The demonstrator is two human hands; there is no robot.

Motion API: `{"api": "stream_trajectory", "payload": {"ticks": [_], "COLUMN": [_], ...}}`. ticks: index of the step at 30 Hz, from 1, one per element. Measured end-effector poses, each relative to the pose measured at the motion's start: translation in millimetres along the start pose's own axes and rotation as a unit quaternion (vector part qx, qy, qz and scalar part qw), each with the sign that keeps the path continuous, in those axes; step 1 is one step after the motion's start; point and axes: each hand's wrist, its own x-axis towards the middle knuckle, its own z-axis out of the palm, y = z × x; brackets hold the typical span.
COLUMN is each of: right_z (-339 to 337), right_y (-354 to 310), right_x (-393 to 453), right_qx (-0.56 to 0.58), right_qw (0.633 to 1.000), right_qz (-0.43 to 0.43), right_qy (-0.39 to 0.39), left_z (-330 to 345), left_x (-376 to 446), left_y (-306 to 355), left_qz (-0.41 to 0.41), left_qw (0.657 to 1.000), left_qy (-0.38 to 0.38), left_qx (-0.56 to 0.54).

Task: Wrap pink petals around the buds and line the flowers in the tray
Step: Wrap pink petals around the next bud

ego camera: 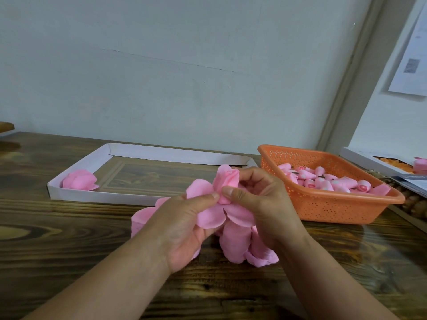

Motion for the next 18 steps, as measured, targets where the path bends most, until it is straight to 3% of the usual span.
{"api": "stream_trajectory", "payload": {"ticks": [13,18], "right_z": [4.6,5.6], "right_y": [-4.5,-5.6], "right_x": [-3.0,-3.1], "right_qx": [-0.141,-0.151], "right_qw": [0.986,0.986], "right_qz": [-0.086,-0.064], "right_qy": [0.033,0.044], "left_z": [1.4,1.3], "left_x": [-2.3,-2.8], "left_y": [1.5,1.4], "left_qz": [0.01,0.007], "left_qw": [1.0,1.0], "left_qy": [-0.004,0.003], "left_qx": [-0.004,0.002]}}
